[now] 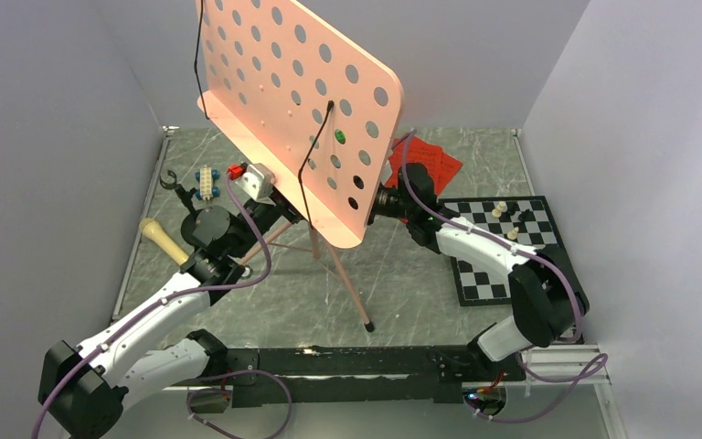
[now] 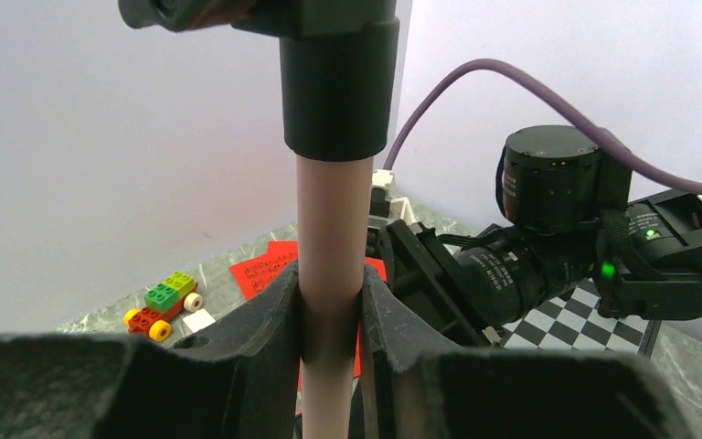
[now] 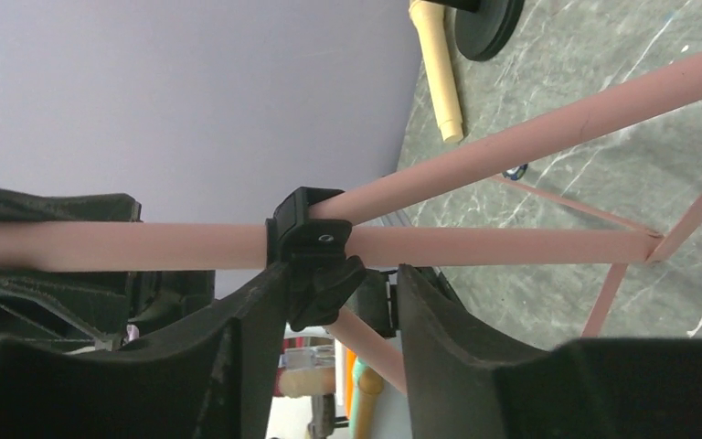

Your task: Pack up the instrument practice props

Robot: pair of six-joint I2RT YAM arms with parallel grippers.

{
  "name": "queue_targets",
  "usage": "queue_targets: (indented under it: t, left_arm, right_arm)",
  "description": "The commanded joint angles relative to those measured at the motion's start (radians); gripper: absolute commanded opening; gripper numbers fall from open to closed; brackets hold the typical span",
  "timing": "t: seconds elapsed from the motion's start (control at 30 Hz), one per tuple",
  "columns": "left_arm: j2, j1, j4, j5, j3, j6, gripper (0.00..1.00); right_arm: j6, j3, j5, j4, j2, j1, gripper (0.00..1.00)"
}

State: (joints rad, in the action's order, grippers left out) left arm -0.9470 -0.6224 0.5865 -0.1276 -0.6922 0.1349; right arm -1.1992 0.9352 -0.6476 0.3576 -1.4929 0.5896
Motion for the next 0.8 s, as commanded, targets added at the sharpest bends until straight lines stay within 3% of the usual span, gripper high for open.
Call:
queue_targets:
  t: [0.0,0.2,0.37,0.47,0.57,0.63,0.73,0.77]
  left_arm:
    - [-0.009,0.007,-0.051,-0.007,0.016,0.017,0.0]
    - [-0.002,0.007,-0.056,-0.005,0.023,0.015,0.0]
    - [-0.003,0.007,-0.056,-0.001,0.028,0.017,0.0]
    - [-0.01,0.007,-0.056,-0.001,0.028,0.021,0.0]
    - [-0.012,0.007,-0.053,0.0,0.031,0.027,0.0]
    - [-0.012,0.007,-0.056,0.001,0.033,0.027,0.0]
    - [-0.01,0.007,-0.059,0.007,0.034,0.029,0.0]
    - [-0.008,0.008,-0.06,0.009,0.035,0.029,0.0]
  right_arm:
    - [-0.101,-0.015,-0.018,0.131,-0.023,-0.005,0.44]
    - [-0.115,0.011,-0.033,0.153,-0.039,-0.004,0.22]
    - [0.014,0.037,-0.036,0.06,-0.013,0.014,0.0]
    - [0.17,0.049,-0.039,0.004,0.004,0.045,0.0]
    - [0.382,0.086,0.043,-0.183,0.019,0.076,0.0]
    - [0.371,0.058,0.031,-0.165,0.028,0.064,0.0]
    - [0.301,0.017,0.01,-0.083,0.035,0.04,0.33]
    - [0.31,0.022,0.009,-0.092,0.032,0.039,0.37]
